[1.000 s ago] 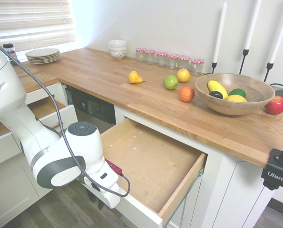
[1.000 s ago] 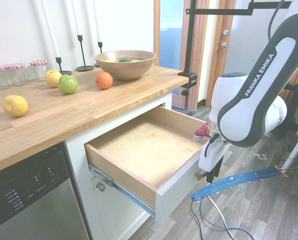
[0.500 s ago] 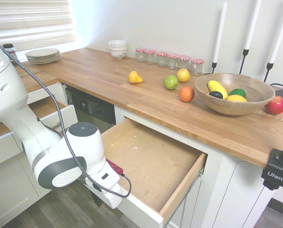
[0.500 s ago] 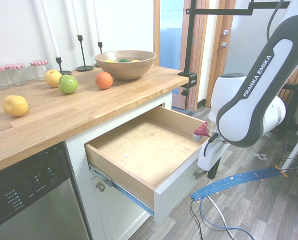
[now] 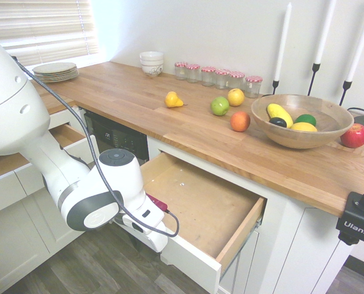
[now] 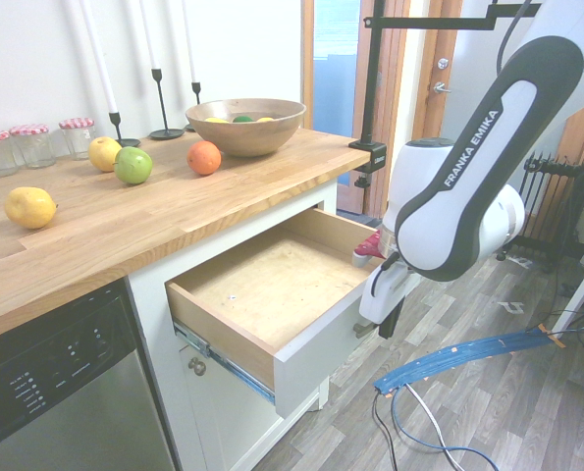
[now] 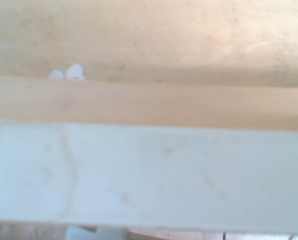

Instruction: Close the drawer

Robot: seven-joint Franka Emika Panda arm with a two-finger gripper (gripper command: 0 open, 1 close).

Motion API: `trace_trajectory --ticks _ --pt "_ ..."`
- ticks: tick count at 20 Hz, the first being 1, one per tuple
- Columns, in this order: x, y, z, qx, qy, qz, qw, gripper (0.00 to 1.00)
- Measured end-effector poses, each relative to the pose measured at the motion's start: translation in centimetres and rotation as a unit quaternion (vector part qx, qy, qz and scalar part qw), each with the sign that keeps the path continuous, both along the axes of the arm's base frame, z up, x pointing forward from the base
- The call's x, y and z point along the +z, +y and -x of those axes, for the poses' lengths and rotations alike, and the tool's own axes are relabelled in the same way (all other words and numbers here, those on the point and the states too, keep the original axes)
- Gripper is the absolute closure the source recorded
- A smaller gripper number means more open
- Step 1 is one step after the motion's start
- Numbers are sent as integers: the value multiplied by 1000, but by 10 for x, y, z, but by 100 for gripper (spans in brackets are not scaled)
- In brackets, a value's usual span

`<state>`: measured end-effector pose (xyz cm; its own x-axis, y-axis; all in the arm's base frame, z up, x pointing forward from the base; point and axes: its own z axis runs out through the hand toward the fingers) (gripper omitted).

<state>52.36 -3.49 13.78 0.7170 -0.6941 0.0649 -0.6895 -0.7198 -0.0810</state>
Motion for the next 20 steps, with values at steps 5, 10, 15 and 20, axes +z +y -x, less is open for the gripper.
trace_trajectory --ticks 5,10,15,20 --pt "8 -2 -35 -4 -13 -4 1000 100" --pt "15 -4 -69 -3 -20 -6 1000 100" --pt "14 -7 -96 -4 -22 -7 1000 100" --pt "20 -11 -118 -6 -23 -7 1000 100"
